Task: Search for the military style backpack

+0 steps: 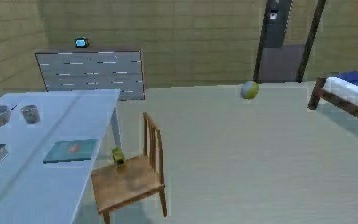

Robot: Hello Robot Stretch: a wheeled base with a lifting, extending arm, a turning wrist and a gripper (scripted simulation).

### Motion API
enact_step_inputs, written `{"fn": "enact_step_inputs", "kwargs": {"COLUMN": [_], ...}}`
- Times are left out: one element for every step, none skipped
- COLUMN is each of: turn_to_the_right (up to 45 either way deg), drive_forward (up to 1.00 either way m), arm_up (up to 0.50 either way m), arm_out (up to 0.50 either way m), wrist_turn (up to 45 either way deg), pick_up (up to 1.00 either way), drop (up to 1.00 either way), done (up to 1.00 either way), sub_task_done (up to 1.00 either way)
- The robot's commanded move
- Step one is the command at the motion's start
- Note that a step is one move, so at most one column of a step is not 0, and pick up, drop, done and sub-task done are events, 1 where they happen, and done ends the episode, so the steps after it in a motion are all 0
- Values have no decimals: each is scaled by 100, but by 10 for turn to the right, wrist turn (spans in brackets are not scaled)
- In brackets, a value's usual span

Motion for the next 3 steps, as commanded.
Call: {"fn": "enact_step_inputs", "kwargs": {"turn_to_the_right": [0,450,360], "drive_forward": [20,0,0], "arm_up": [0,0,0], "arm_out": [0,0,0], "wrist_turn": [0,0,0], "pick_up": [0,0,0], "drop": [0,0,0], "done": [0,0,0], "sub_task_done": [0,0,0]}}
